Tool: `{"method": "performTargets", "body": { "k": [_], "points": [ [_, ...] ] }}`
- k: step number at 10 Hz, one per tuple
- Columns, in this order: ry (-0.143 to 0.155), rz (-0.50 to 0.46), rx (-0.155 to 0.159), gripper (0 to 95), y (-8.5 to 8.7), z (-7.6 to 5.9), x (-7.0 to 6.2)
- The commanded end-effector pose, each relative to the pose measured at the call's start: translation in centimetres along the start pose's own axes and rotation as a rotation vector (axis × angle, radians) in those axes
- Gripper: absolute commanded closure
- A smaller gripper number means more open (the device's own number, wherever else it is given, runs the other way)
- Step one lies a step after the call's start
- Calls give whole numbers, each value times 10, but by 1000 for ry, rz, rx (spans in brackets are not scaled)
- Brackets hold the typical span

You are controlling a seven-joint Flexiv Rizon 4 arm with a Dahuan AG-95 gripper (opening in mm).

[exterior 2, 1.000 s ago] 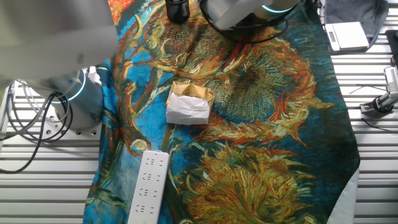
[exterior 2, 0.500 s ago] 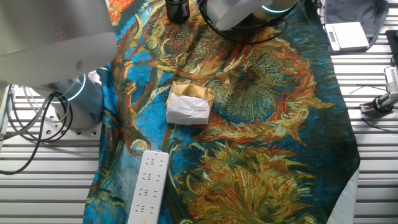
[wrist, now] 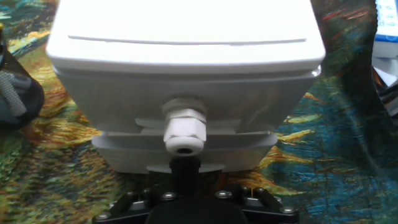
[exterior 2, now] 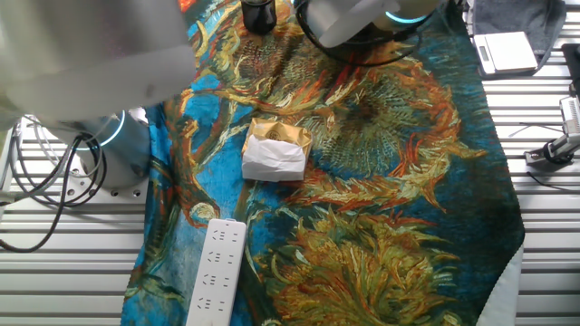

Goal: Grasp the handle and close the drawer

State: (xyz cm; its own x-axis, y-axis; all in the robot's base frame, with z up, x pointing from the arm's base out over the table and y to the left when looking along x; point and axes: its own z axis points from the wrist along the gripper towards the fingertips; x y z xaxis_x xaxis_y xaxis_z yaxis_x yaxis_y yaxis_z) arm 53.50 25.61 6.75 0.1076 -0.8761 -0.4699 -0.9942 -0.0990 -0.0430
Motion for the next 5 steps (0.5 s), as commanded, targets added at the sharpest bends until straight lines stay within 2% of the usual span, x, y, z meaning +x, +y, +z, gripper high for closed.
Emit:
{"method": "performTargets", "body": {
  "k": [1, 2, 4, 5],
  "points": [
    [-18, 2, 2, 380, 2, -3, 0],
    [-28, 2, 3, 570, 2, -2, 0],
    [-39, 2, 6, 570, 2, -2, 0],
    [-49, -1, 8, 760, 2, -2, 1]
  ]
}}
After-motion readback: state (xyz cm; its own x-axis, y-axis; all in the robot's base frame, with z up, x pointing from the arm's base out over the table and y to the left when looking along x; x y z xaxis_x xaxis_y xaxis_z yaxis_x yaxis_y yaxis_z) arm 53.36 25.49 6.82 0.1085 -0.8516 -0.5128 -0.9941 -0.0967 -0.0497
